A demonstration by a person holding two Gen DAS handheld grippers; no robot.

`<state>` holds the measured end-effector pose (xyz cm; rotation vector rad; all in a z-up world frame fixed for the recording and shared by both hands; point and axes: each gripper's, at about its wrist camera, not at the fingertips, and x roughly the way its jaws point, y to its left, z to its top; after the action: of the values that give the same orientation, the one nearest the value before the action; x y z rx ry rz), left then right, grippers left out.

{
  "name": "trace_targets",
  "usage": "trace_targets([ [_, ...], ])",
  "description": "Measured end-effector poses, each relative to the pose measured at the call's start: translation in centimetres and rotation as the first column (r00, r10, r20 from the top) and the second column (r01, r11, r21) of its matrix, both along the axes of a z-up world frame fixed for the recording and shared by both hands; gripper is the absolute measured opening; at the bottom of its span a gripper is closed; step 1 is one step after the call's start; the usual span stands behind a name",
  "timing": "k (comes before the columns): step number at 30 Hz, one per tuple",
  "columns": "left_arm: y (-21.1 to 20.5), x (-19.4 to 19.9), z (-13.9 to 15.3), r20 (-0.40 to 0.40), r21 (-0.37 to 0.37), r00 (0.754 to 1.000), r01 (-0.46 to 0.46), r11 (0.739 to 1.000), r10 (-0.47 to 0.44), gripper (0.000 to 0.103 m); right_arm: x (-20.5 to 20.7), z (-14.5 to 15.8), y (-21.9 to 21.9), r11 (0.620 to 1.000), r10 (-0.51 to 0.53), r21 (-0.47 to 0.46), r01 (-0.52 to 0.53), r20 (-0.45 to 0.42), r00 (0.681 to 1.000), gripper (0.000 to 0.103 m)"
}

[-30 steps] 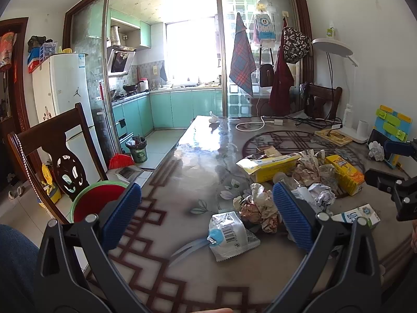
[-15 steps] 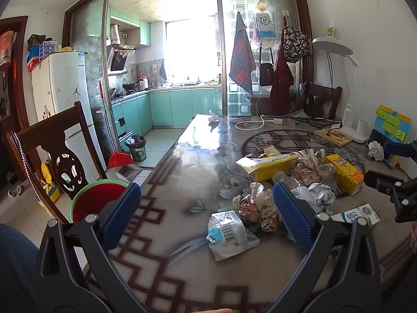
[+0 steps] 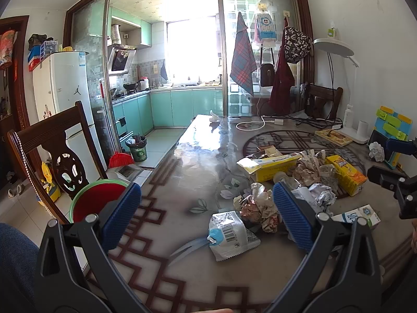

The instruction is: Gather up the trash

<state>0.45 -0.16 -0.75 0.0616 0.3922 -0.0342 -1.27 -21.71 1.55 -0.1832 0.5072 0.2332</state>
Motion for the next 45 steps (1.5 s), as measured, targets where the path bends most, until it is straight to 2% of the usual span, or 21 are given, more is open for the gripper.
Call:
trace_targets([
  [35,0.0,0.0,-0.1,-0.006,0.0,1.0,0.002,1.0,-0.002,0.099,-0.2,0.4,0.2,1.0,0.001,0.004,-0.001,0.009,1.0,0.097],
  [39,0.1,0.6,-0.4,-0.051,-0.016,0.998,0.024,1.0,-0.024,0.099,0.0,0.5,-0.2,1.0,-0.022,0.007,0.022,0.0,1.0,0.097],
  [43,-0.1,2.0,-1.5,-0.16,-0.046,0.985,0.061,0.997,-0.068,0.099,0.3,0.7,-0.9,0.998,-0.05,0.031,0.05,-0.017,0.999,0.097],
  [45,-0.3,2.9,-2.5,-0.224,-0.036,0.971,0.072,0.997,-0.079,0.099,0.4,0.7,-1.1,0.997,-0.061,0.037,0.062,-0.025,0.998,0.097],
])
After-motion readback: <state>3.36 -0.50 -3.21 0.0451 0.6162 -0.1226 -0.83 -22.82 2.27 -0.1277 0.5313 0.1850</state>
